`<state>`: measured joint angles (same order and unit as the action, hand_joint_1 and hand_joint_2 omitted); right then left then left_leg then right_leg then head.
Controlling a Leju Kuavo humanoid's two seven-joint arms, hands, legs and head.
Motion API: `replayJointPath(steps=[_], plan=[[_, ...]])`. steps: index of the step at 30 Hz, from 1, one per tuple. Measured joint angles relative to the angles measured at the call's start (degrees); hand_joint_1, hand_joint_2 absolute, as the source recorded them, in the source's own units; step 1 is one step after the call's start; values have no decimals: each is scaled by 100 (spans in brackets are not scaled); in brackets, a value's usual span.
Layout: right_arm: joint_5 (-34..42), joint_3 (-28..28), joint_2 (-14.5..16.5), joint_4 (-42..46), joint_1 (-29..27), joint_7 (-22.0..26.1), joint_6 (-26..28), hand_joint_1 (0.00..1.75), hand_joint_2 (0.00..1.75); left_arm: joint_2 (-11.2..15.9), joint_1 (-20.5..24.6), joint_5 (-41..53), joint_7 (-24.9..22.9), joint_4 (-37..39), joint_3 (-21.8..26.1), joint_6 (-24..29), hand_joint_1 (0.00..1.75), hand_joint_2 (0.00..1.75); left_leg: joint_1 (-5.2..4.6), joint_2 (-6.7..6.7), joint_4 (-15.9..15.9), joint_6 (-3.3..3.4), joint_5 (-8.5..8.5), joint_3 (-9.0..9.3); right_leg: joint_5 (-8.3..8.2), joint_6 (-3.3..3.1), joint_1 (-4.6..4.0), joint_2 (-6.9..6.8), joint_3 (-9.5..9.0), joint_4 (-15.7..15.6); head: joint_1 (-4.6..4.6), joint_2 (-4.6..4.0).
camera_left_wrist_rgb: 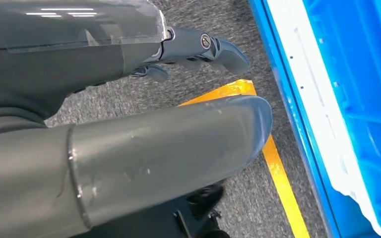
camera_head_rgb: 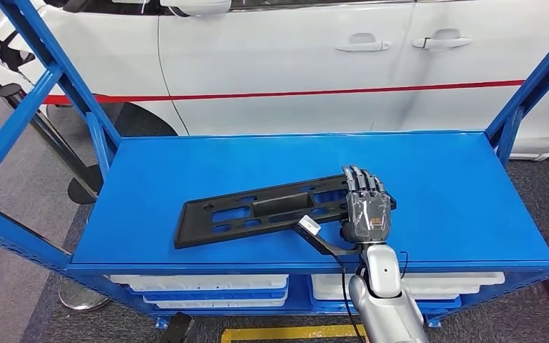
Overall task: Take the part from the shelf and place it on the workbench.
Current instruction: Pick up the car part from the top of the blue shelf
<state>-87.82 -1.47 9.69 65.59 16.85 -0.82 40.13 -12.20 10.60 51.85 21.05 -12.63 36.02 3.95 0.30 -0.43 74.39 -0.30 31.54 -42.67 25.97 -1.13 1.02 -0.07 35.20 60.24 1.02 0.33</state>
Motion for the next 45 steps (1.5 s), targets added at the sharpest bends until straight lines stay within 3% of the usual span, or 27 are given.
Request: replayJointPath(steps=[1, 2, 5, 7, 9, 11, 14, 15, 16, 17, 20, 22, 26, 27, 30, 31, 32, 33, 34, 36, 37, 41, 43, 45], plan=[[0, 1, -1, -4, 1, 7, 0, 175, 175, 1, -2, -8, 1, 0, 0, 10, 0, 0, 6, 0, 31, -2, -46, -6, 1, 0, -2, -1, 0, 1, -1, 0], [0, 1, -1, -6, 3, 14, 0, 175, 175, 1, 1, -13, 2, 0, 0, 21, 0, 0, 9, 0, -148, 6, -182, 90, 1, 2, -2, -1, -3, 2, 0, 0], [-1, 1, 1, -6, 28, 21, 0, 175, 175, 3, 39, -22, 5, 0, 0, 60, 0, 0, -4, 4, -1214, 72, -612, 642, 3, 33, -10, 2, -13, 1, -2, 0], [-1, 2, 0, -5, 47, 21, 0, 175, 175, 3, 62, -25, 5, 0, 0, 94, 0, 0, -36, 4, -1492, 123, -635, 773, -6, 96, -16, 3, -11, -14, -3, 0], [-1, 3, -1, -5, 63, 26, 1, 175, 175, 3, 68, -26, 4, 0, 1, 131, 0, 0, -43, 0, -1544, 192, -664, 793, -18, 173, -13, 3, -19, -42, -2, 0], [-1, 3, -1, -4, 87, 34, 1, 175, 175, 2, 79, -29, 7, 0, 2, 169, 0, 0, -27, 4, -1636, 269, -716, 838, 76, 224, -7, 4, 31, 82, -4, 0], [0, 7, -1, -7, 105, 31, 0, 175, 175, 0, 101, -32, 9, -1, 2, 214, 0, 0, -36, 11, -1679, 338, -738, 857, 539, 246, -10, 8, 476, 991, -9, 0], [-1, 9, -3, -11, 99, 25, 0, 175, 175, 0, 99, -34, 9, -1, 2, 222, 0, 0, -43, 10, -1674, 346, -734, 855, 631, 253, -11, 8, 630, 1286, -8, 0], [-1, 13, -5, -15, 92, 20, 0, 175, 175, 0, 94, -38, 9, 0, 2, 227, 0, 0, -49, 8, -1665, 348, -728, 854, 613, 257, -10, 8, 702, 1403, -8, 0], [-1, 15, -8, -19, 91, 19, 0, 175, 175, -1, 90, -43, 10, 0, 2, 233, 0, 0, -50, 5, -1649, 344, -718, 855, 495, 257, -10, 7, 674, 1317, -8, 0], [-2, 17, -9, -22, 105, 19, 0, 175, 175, -12, 92, -67, 17, -1, 2, 251, 0, 0, -58, 0, -1558, 291, -654, 842, 13, 221, -18, 6, 221, 347, -7, 0], [-2, 16, -7, -21, 107, 17, 0, 175, 175, -15, 96, -87, 22, -2, 3, 269, 0, 0, -75, 1, -1513, 237, -619, 819, -44, 171, -34, 8, 74, 26, -7, 0], [12, 18, -5, 1, 109, 69, 0, 175, 175, -15, 90, -121, 25, -2, 4, 317, 0, 0, -62, 5, -1408, 117, -526, 781, -70, 43, -33, 8, 39, -43, -4, 0], [28, 19, 0, 32, 108, 141, 0, 175, 175, -15, 90, -126, 26, -2, 4, 344, 0, 0, -50, 6, -1215, 83, -404, 697, -79, 15, -22, 4, 27, -64, -3, 0], [140, 79, 75, 266, 95, 594, 0, 175, 175, -15, 59, -126, 29, -2, 4, 446, 0, 0, -5, 9, -213, -1, 60, 214, -73, -26, -32, 2, 22, -69, 0, 0], [199, 138, 128, 402, 91, 822, 1, 175, 175, -15, 39, -128, 35, -2, 4, 480, 0, 0, 3, 9, -28, -12, 87, 114, -69, -28, -35, 4, 20, -68, 1, 0], [256, 212, 191, 557, 90, 1062, 1, 175, 175, -15, 22, -133, 43, -2, 4, 510, 0, 0, 5, 9, -52, -12, 4, 112, -65, -26, -36, 7, 16, -66, 0, 0], [304, 296, 264, 729, 94, 1295, 2, 175, 175, -15, 10, -138, 53, -2, 4, 536, 0, 0, 6, 9, -285, -2, -173, 213, -59, -21, -36, 9, 7, -65, 1, 0], [335, 377, 341, 897, 107, 1475, 2, 175, 175, -15, 3, -144, 62, -2, 5, 558, 0, 0, 5, 10, -669, 20, -392, 391, -52, -13, -36, 11, -4, -65, 0, 0], [351, 498, 464, 1168, 149, 1684, 1, 175, 175, -15, 2, -153, 89, -2, 8, 595, 0, 0, -19, 9, -1339, 77, -644, 712, -39, 23, -48, 9, -14, -62, -1, 0], [339, 540, 509, 1296, 166, 1746, 0, 175, 175, -15, -1, -164, 108, -2, 10, 619, 0, 0, -37, 7, -1501, 105, -672, 786, -35, 48, -50, 7, -11, -62, -2, 0], [207, 608, 579, 1929, 190, 1948, 0, 175, 175, -15, -35, -232, 226, -2, 27, 809, 0, 0, -52, 6, -1631, 233, -686, 848, 14, 176, -27, 4, 3, -5, -3, 0], [165, 608, 576, 2259, 205, 1978, 0, 175, 175, -17, -30, -228, 304, -2, 31, 928, 0, 0, -32, 10, -1690, 304, -714, 887, 262, 215, -24, 8, 189, 409, -5, 0], [132, 608, 569, 2510, 212, 1952, 0, 175, 175, -17, -34, -217, 354, -2, 32, 1009, 0, 0, -38, 10, -1689, 344, -706, 889, 596, 238, -25, 12, 547, 1120, -4, 0]])
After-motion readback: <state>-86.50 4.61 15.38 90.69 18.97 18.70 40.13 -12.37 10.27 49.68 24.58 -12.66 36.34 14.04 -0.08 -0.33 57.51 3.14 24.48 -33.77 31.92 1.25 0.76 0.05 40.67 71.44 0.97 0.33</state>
